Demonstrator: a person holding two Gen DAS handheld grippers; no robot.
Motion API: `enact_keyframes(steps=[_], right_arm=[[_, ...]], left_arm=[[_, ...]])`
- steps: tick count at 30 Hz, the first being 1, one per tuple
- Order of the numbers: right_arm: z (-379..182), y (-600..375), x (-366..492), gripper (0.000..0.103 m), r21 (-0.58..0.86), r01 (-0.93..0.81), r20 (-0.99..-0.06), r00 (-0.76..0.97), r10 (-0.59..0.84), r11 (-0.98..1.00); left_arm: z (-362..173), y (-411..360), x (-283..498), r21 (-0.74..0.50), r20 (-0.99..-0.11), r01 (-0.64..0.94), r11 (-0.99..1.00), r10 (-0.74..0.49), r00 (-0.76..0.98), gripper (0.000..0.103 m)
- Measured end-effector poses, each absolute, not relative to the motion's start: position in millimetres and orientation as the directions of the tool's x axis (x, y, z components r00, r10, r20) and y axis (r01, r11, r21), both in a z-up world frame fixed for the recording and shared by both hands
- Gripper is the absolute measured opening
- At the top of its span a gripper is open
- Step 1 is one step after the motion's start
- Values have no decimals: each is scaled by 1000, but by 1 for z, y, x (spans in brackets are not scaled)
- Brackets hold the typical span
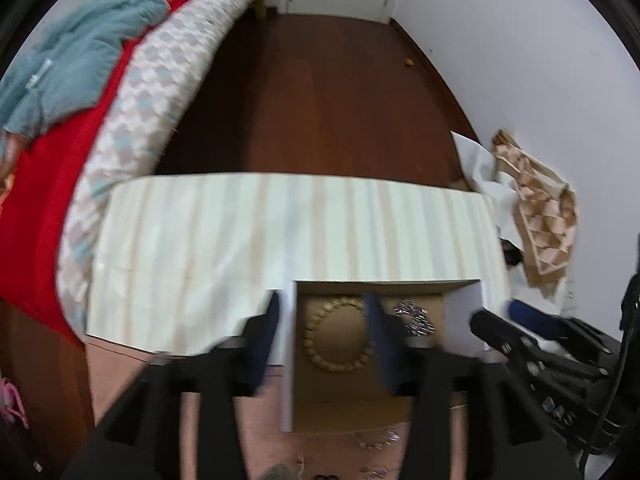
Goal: Organize jewelry
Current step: 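Carry both bracelets into the white box and open both tools, then move the right tool to the silver necklace and grasp it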
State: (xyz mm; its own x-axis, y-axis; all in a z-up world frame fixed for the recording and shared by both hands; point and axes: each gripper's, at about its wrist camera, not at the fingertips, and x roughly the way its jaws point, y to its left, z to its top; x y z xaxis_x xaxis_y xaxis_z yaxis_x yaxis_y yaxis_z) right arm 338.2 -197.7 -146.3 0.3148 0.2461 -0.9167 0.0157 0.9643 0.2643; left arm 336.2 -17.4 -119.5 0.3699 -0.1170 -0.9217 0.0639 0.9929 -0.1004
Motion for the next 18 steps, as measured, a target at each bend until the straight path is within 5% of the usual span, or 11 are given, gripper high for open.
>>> enact_keyframes(steps=[1, 4, 7, 18], right_arm=[[-145, -198, 336, 64, 247, 14, -918, 323, 229, 969], [-143, -196, 322, 81, 145, 29, -933, 338, 127, 989], [-148, -192, 306, 99, 26, 52, -940, 342, 6, 998], [-154, -178, 261, 103, -86, 69, -916, 386, -106, 994]], left_arm=[[-117, -16, 332, -60, -916, 50, 997, -75, 394, 69], [-116, -10, 321, -12, -899, 28, 1000, -23, 437, 76], [-120, -7, 306, 32, -882, 10, 999, 23, 470, 103], [-127, -3, 263, 101, -871, 9, 995, 83, 485, 103]])
